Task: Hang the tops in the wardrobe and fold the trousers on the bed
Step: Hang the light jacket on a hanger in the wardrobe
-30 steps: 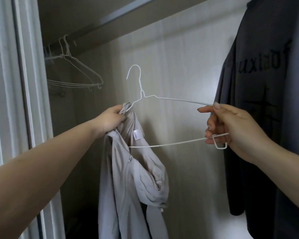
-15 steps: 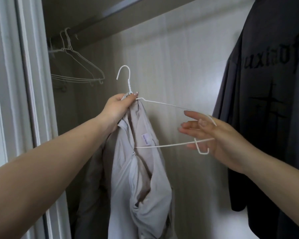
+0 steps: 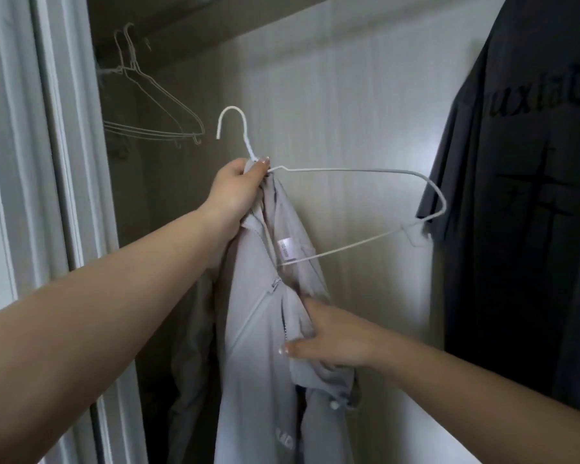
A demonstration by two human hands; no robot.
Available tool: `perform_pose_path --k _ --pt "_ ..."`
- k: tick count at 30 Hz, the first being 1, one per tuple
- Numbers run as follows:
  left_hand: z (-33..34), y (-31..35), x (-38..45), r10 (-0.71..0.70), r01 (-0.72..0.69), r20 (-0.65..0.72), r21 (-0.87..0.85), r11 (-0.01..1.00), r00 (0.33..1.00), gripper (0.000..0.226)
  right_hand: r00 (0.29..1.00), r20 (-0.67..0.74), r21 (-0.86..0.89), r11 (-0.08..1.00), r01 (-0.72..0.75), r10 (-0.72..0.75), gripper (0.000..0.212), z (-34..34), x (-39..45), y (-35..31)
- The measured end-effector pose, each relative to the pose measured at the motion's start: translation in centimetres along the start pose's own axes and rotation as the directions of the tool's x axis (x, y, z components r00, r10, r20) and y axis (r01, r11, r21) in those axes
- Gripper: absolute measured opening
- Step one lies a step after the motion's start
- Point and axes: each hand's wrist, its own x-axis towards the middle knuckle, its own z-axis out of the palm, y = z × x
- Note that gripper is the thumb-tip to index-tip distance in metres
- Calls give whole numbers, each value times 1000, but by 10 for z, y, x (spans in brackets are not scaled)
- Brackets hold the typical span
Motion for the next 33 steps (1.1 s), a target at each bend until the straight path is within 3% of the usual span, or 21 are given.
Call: perform_pose_path --k 2,4,6,10,18,20,23,26,30,33 --pt "-10 -7 6 37 -32 -48 94 995 998 29 993 74 -338 939 -66 97 28 -3 -2 12" --pt "-17 -17 11 77 -61 -61 238 969 995 31 982 9 -596 789 -147 190 33 -17 -5 27" --pt "-20 -29 12 91 -73 -31 369 927 995 31 969 -40 -702 684 -202 244 34 -39 -11 37" --pt "-17 -48 11 99 -112 52 483 868 994 30 960 -40 -729 649 -217 276 24 -89 -26 47" --pt "4 -52 4 167 -191 94 560 806 982 44 957 -143 -790 554 -264 253 30 -138 -40 31" --pt "11 -50 0 173 -205 111 569 796 979 44 965 -143 -782 573 -246 220 31 -143 -37 23" --pt "27 -43 -8 176 -236 164 511 827 971 39 983 -113 -759 625 -179 145 31 -143 -27 16" --pt "44 -33 -15 192 -264 209 404 876 959 44 993 -92 -807 578 -120 77 32 -134 -16 15" --pt "54 -28 -20 185 -262 226 385 885 956 51 990 -140 -840 531 -111 -15 30 -133 -11 15" --pt "55 -28 -20 181 -260 249 336 905 952 39 983 -170 -828 550 -103 -71 27 -138 -13 17"
